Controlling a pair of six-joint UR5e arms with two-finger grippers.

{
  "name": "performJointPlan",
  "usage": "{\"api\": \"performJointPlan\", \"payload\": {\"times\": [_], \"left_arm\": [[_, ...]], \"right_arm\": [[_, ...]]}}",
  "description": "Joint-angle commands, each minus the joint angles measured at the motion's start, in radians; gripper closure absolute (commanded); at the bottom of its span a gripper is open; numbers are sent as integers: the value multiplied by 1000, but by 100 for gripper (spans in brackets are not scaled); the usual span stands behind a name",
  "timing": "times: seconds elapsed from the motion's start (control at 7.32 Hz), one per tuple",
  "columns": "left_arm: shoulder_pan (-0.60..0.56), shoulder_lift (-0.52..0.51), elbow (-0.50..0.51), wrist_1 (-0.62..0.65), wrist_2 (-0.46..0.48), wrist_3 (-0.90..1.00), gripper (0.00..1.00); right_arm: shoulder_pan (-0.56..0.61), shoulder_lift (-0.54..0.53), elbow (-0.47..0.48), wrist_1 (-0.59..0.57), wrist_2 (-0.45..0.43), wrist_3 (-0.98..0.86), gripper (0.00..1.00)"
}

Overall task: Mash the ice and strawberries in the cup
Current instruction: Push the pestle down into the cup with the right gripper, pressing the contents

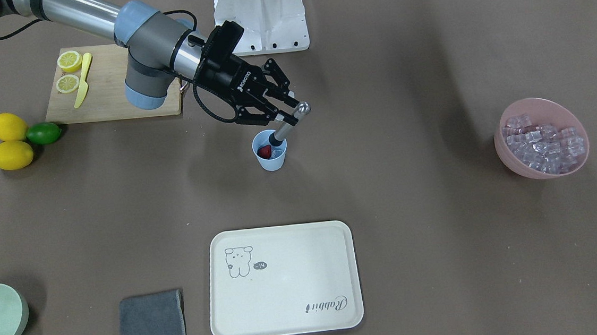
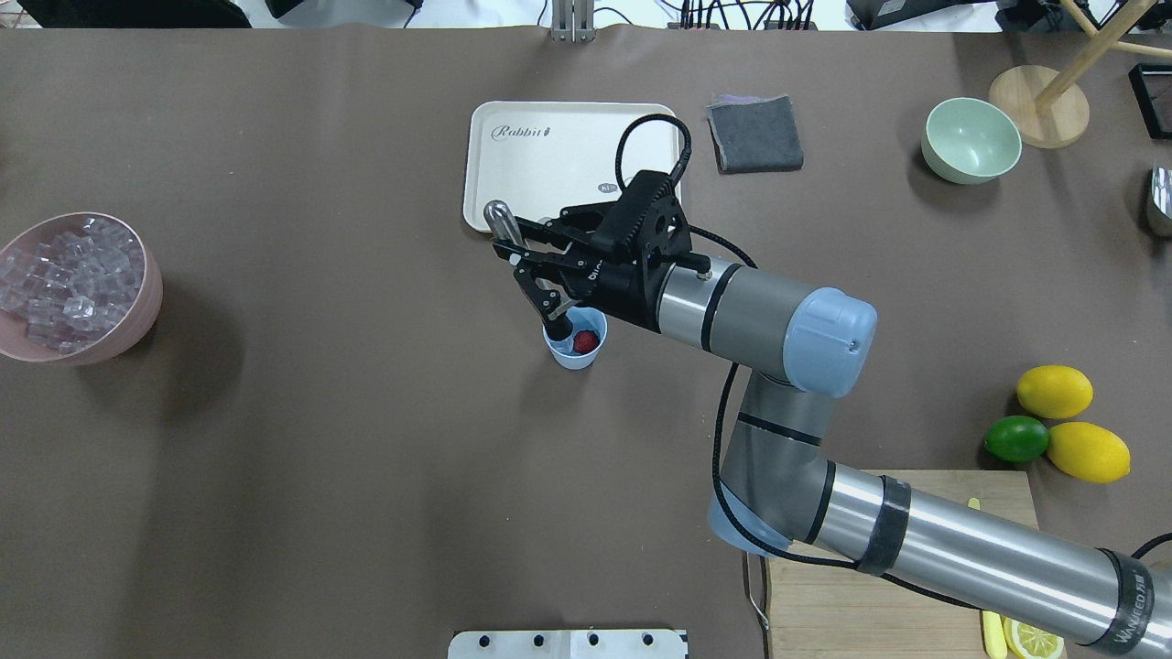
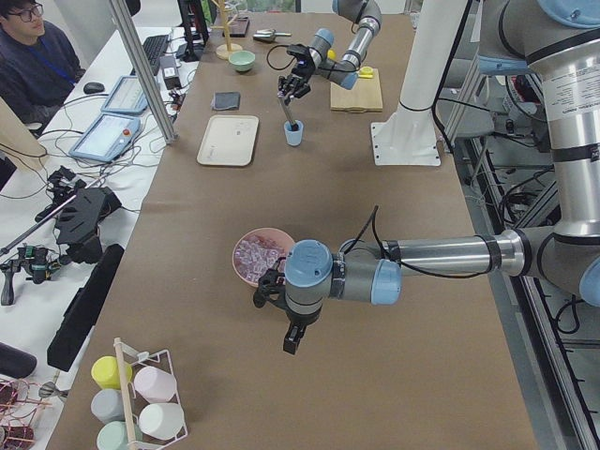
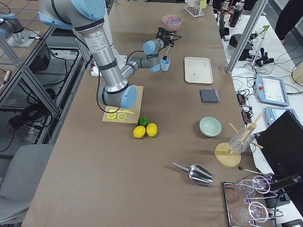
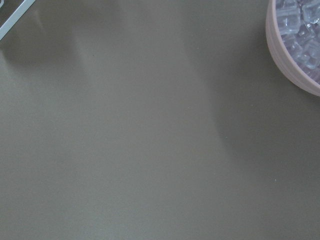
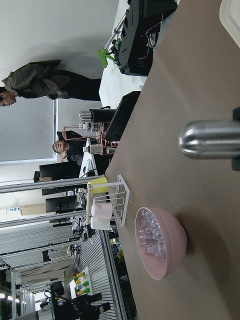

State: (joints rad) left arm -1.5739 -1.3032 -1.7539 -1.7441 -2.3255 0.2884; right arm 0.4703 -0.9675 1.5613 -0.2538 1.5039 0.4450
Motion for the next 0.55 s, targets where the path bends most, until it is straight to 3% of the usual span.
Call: {"api": "performJointPlan", "payload": {"times": [0.0, 0.14, 0.41], "left_arm": [[0, -1, 1, 0, 0, -2, 1], [0, -1, 1, 0, 0, -2, 1], [0, 1, -1, 0, 0, 0, 1]], "right_arm": [[4, -17, 131, -160, 9, 24, 100], [2, -29, 96, -113, 10, 18, 100], [1, -22, -123, 181, 4, 14, 100]]}}
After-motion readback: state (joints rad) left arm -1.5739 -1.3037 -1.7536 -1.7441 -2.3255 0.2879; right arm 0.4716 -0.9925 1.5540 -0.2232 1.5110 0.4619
